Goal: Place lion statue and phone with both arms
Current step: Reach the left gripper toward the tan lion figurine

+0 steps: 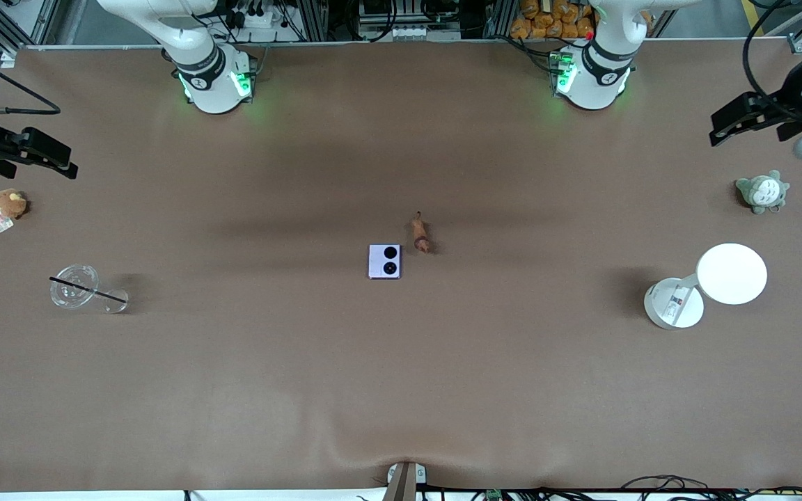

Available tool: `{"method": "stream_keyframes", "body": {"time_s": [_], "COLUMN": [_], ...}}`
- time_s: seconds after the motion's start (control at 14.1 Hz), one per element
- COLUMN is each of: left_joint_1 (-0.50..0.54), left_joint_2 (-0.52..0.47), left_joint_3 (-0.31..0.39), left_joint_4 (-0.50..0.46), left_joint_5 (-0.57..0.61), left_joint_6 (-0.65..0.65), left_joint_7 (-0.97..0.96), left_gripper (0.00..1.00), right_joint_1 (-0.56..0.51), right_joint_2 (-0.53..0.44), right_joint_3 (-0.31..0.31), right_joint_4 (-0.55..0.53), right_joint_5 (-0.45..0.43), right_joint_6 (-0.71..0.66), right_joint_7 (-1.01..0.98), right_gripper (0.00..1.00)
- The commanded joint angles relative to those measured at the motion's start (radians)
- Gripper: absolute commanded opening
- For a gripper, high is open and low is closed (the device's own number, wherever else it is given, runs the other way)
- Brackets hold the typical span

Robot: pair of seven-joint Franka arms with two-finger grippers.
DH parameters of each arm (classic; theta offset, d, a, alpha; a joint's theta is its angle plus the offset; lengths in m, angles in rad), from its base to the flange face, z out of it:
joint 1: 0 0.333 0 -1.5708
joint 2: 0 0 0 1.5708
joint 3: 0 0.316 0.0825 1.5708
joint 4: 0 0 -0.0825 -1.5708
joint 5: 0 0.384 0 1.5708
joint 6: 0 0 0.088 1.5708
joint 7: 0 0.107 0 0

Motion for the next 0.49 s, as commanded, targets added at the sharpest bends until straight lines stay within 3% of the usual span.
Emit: {"method": "stream_keyframes", "body": {"time_s": [0.0,0.42], "left_joint_1": [-0.043,-0.126], "left_joint_2": [0.028,0.152], "left_joint_3": [-0.005,-0.088], "left_joint_4": [0.034,0.02], "left_joint_5": [0.004,0.001], "left_joint_6": [-0.023,0.043], "left_joint_7": [-0.051,-0.168], "left_gripper": [1.0,1.0], "right_joint_1": [-0.02,-0.023], "right_joint_2": [0.01,0.021], "right_joint_3": [0.01,0.01], "right_joint_4": [0.02,0.022], "right_joint_5": [0.023,0.039], "right_joint_6": [-0.007,-0.005], "right_joint_7": [0.009,0.013], "right_gripper": [1.0,1.0]}}
